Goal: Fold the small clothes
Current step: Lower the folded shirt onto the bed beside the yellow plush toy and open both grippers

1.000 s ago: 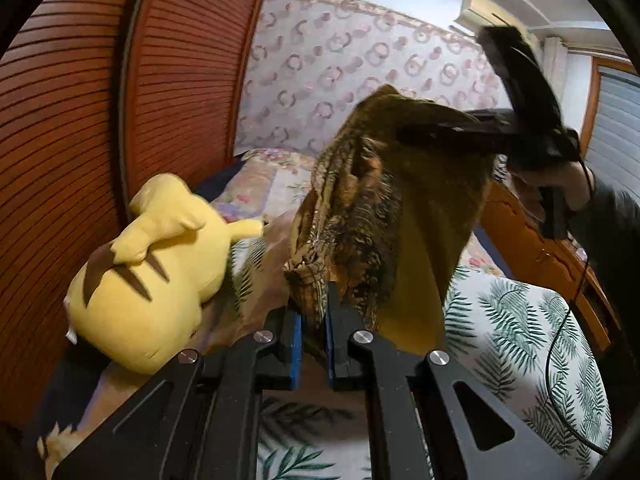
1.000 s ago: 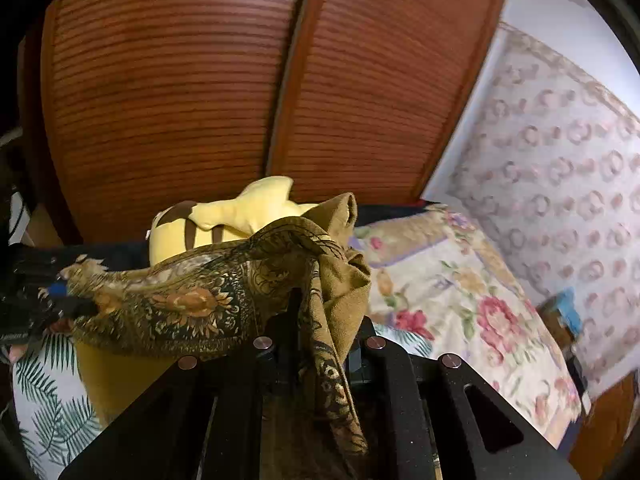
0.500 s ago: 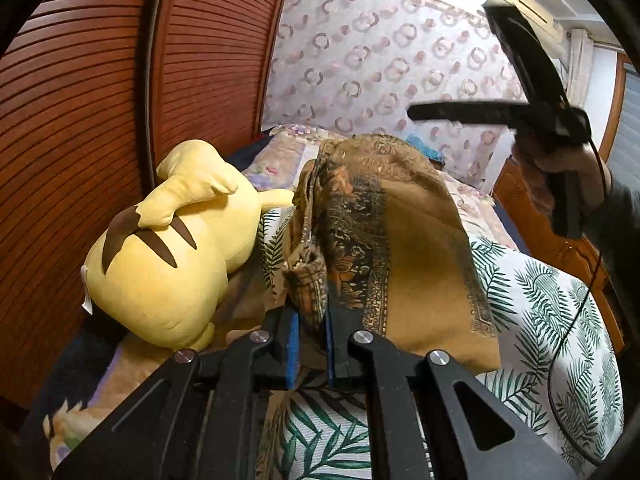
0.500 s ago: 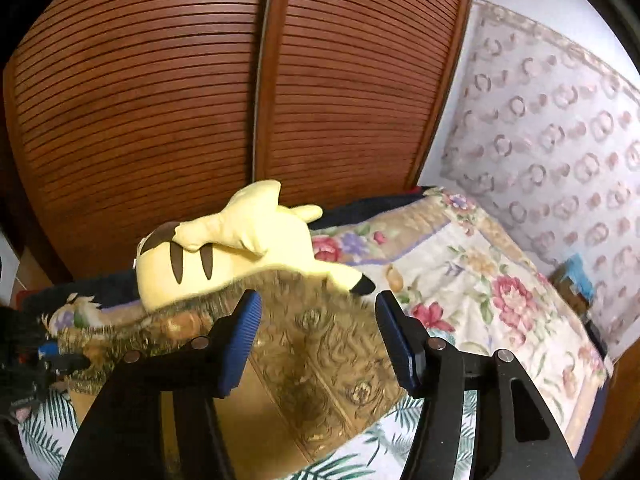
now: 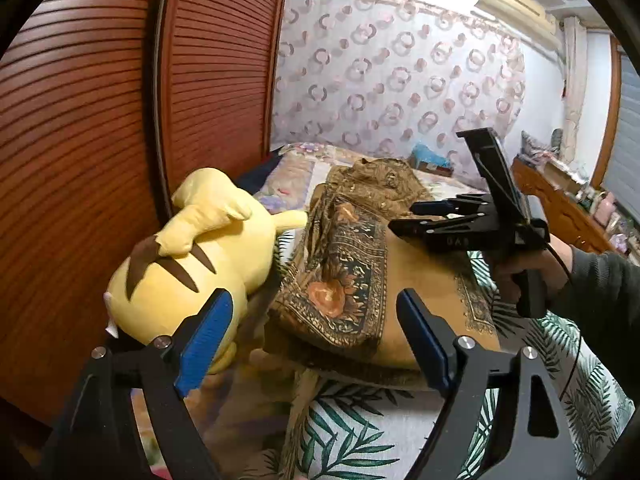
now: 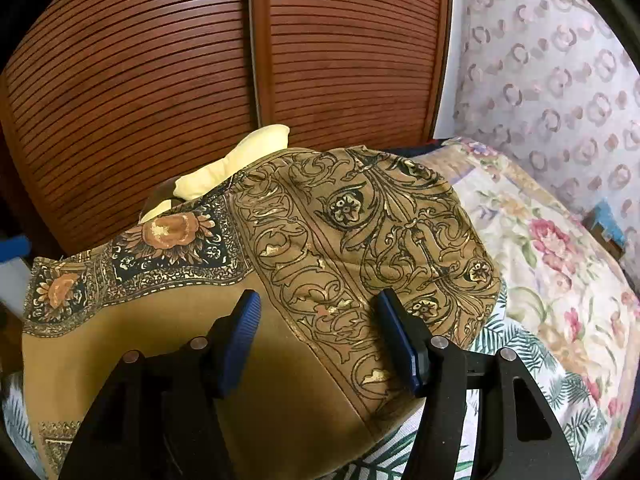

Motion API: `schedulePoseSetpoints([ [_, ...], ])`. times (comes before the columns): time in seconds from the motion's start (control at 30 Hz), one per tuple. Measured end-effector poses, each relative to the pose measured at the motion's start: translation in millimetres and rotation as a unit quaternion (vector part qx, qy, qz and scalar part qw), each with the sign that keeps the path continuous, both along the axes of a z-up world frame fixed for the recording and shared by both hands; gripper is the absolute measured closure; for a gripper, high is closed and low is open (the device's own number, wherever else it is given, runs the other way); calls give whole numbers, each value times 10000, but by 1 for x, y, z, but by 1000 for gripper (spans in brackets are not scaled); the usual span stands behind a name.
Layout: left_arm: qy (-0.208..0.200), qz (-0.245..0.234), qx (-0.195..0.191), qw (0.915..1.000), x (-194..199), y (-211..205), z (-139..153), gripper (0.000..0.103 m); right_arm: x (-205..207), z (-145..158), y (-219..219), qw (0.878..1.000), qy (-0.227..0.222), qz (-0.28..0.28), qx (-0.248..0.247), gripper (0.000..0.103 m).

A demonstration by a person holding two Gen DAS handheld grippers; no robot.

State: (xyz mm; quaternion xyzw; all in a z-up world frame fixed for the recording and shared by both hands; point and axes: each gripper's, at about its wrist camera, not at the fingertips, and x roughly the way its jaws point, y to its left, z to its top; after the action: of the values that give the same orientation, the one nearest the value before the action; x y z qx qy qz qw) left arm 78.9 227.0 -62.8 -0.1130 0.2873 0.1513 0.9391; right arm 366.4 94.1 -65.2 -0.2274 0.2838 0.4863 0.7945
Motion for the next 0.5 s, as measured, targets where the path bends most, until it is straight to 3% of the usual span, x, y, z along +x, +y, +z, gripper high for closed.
schedulePoseSetpoints([
  [0.23, -60, -79, 169, 9998, 2, -16, 13, 18, -19, 10, -11, 9992, 67, -389, 90, 40],
  [0.5, -86, -186, 333, 9992, 1, -41, 25, 18, -86, 26, -75, 9955, -7, -815, 480, 40],
])
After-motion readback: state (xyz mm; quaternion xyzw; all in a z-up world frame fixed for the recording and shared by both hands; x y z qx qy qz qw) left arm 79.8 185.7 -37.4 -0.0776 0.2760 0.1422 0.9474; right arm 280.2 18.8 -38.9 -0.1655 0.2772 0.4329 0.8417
